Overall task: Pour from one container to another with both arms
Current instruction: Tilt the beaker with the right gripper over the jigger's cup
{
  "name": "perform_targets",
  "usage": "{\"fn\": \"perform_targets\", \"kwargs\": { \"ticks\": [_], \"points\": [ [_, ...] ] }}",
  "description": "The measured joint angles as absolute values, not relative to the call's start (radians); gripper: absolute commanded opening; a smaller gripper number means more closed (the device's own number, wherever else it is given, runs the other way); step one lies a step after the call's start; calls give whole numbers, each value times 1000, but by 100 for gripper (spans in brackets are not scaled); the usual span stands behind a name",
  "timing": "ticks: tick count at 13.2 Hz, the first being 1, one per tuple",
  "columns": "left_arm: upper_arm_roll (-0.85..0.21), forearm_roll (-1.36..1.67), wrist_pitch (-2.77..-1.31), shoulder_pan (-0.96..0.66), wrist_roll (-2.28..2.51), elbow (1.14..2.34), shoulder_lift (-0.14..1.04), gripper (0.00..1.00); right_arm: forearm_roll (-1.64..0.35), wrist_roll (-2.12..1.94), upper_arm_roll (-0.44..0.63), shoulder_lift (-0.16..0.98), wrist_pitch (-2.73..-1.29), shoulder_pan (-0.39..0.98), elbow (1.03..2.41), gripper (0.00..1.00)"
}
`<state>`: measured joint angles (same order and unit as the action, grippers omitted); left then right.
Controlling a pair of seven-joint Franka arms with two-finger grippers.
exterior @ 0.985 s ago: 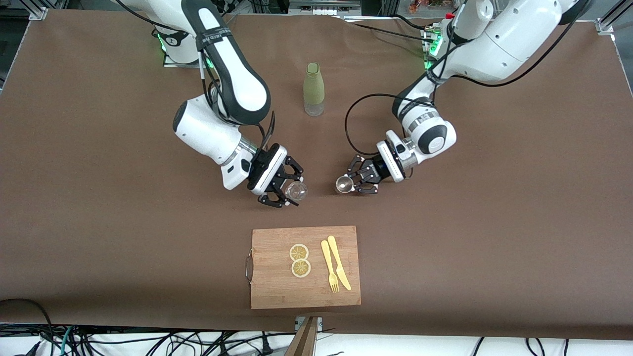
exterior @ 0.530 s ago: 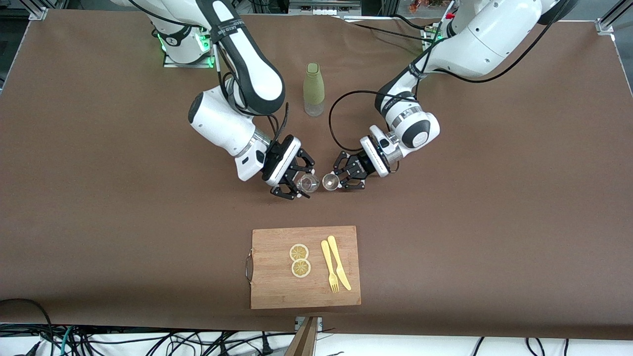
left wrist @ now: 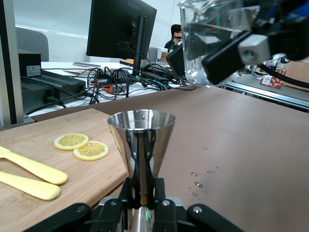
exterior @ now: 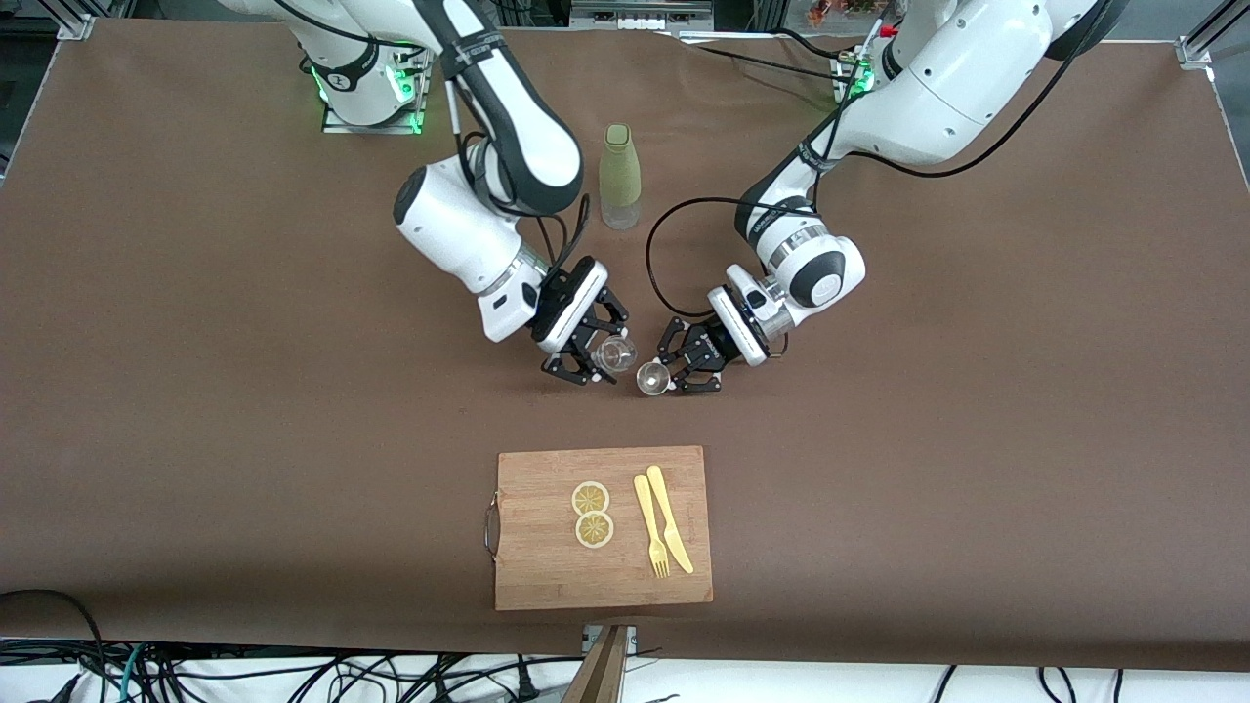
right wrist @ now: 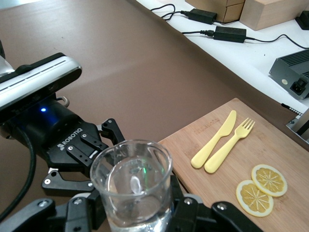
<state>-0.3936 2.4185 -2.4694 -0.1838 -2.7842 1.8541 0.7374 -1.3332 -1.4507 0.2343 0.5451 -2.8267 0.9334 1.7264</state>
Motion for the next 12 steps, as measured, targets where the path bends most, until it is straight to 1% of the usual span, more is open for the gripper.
{"fn": "perform_targets", "kwargs": {
  "ticks": [3,12],
  "points": [
    [-384,2419,-2473,-198,-2800,1850,738,0,-1333,-1447,234,556,-2888,972,1731,33],
    [-367,2419,-2475,-195,-2833,1854,738,0,-1333,-1447,241,581,-3007,971,1728,33]
  ]
}}
